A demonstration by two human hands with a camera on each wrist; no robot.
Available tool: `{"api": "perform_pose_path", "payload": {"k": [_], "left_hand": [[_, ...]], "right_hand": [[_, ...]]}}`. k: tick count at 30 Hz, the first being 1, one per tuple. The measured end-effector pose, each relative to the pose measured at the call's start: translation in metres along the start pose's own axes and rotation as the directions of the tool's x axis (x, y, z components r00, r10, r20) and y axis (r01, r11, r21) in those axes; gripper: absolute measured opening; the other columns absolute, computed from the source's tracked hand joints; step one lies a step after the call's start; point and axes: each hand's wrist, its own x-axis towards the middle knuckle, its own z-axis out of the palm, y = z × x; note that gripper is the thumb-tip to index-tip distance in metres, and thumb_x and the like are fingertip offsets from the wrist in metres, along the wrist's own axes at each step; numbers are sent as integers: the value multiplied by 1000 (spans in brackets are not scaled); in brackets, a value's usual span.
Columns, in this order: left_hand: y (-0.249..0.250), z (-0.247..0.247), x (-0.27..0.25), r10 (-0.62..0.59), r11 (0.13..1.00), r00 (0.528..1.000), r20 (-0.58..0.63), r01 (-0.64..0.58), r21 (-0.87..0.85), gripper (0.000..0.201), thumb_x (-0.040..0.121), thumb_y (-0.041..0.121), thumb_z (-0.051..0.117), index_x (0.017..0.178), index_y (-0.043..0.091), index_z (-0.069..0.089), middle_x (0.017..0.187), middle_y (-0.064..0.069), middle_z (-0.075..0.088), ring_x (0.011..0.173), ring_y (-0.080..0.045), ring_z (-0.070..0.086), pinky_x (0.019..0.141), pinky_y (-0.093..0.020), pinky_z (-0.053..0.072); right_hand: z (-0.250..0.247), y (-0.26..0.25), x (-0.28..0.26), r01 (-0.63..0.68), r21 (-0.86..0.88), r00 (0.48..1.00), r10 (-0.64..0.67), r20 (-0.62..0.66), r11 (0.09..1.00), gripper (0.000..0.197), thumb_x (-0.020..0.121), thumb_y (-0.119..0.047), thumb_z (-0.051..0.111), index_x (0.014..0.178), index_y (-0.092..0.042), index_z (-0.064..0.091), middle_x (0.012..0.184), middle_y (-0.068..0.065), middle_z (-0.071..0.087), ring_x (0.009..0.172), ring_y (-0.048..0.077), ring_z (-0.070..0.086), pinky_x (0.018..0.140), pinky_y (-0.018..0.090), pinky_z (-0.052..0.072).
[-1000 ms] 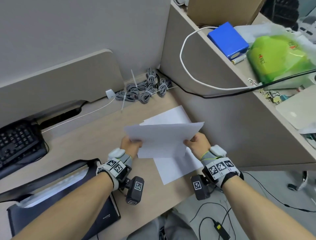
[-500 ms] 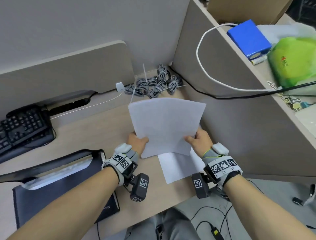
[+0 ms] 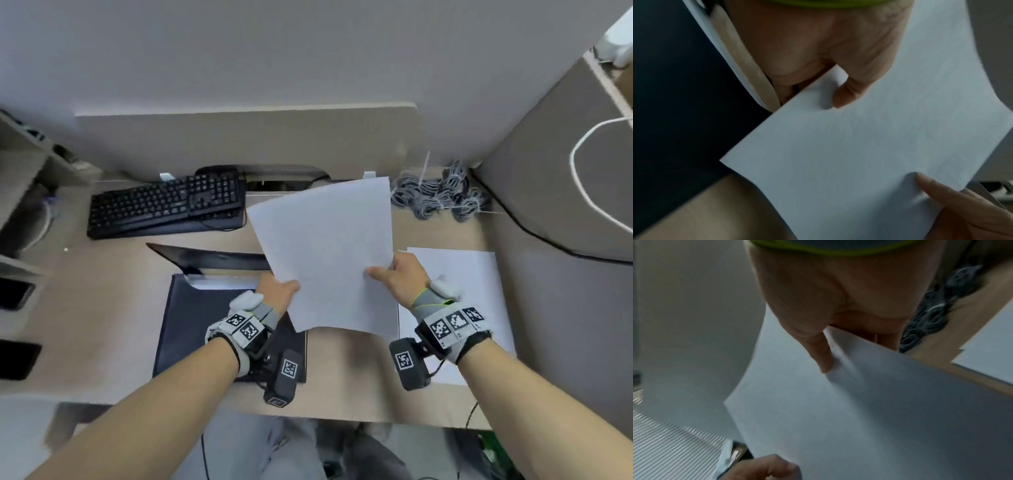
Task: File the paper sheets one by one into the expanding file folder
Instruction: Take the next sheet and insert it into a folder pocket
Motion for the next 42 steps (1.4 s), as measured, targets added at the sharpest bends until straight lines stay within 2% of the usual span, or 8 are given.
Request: {"api": "perform_pose_path", "payload": {"k": [4, 7, 9, 13, 20, 25, 32, 42], "left_hand": [[-30, -61, 25, 16, 996, 998, 58, -21, 88, 16, 68, 31, 66, 73, 16, 64, 86, -12, 69, 80, -26, 66, 80, -45, 57], [-50, -92, 46, -54, 983, 995, 84, 38, 179, 15, 87, 23, 66, 77, 11, 63, 86, -12, 70, 72, -18, 67, 63, -24, 57], [-64, -111, 61, -70, 952, 994, 89, 40, 303, 23, 88, 30, 63, 72, 14, 63, 84, -12, 72, 71, -19, 67, 63, -26, 53], [-83, -165, 95, -104, 796, 986, 133, 2, 606, 21, 89, 43, 53, 75, 30, 62, 78, 0, 67, 80, -22, 66, 78, -32, 53], [-109, -196, 141, -39, 431, 916, 400, -345, 834, 45, 92, 36, 56, 134, 20, 48, 136, 0, 52, 124, -21, 50, 101, -35, 43], [-120, -195, 154, 32, 259, 867, 497, -488, 834, 50, 91, 38, 56, 134, 17, 39, 144, -1, 40, 131, -24, 39, 102, -39, 39], [-136, -189, 156, 71, 220, 865, 496, -499, 838, 69, 87, 41, 62, 143, 19, 29, 151, 0, 28, 139, -22, 28, 104, -38, 35], [-93, -194, 134, 252, 65, 854, 455, -484, 873, 60, 82, 46, 65, 127, 18, 38, 132, -2, 41, 119, -25, 37, 95, -38, 38]], "right_hand": [[57, -43, 6, 71, -213, 997, -62, 47, 974, 40, 88, -19, 62, 52, -23, 46, 48, -9, 47, 52, 16, 46, 53, 28, 35], [88, -63, 13, 172, -299, 984, -148, 101, 939, 18, 92, -16, 56, 75, -19, 61, 68, -3, 61, 72, 23, 57, 66, 29, 40], [105, -71, 18, 235, -372, 972, -214, 97, 898, 16, 92, -16, 54, 103, -12, 65, 91, 6, 68, 87, 28, 61, 74, 32, 44], [155, -97, 34, 285, -507, 957, -274, 99, 813, 18, 93, -11, 50, 109, -6, 58, 95, 11, 61, 84, 28, 54, 67, 27, 30], [196, -113, 57, 217, -591, 972, -228, 57, 777, 15, 89, -1, 45, 99, -3, 57, 60, 1, 42, 65, 27, 42, 60, 27, 26], [213, -110, 70, 134, -636, 990, -130, 54, 760, 12, 89, -8, 45, 85, -10, 55, 69, 8, 54, 67, 33, 54, 59, 36, 45], [223, -113, 88, 71, -659, 997, -43, 59, 749, 17, 91, -10, 43, 77, -3, 50, 67, 10, 51, 63, 28, 44, 54, 29, 32], [186, -155, 71, 199, -637, 975, -219, 48, 745, 19, 90, -13, 47, 83, 1, 58, 77, 20, 63, 76, 39, 57, 61, 36, 44]]}}
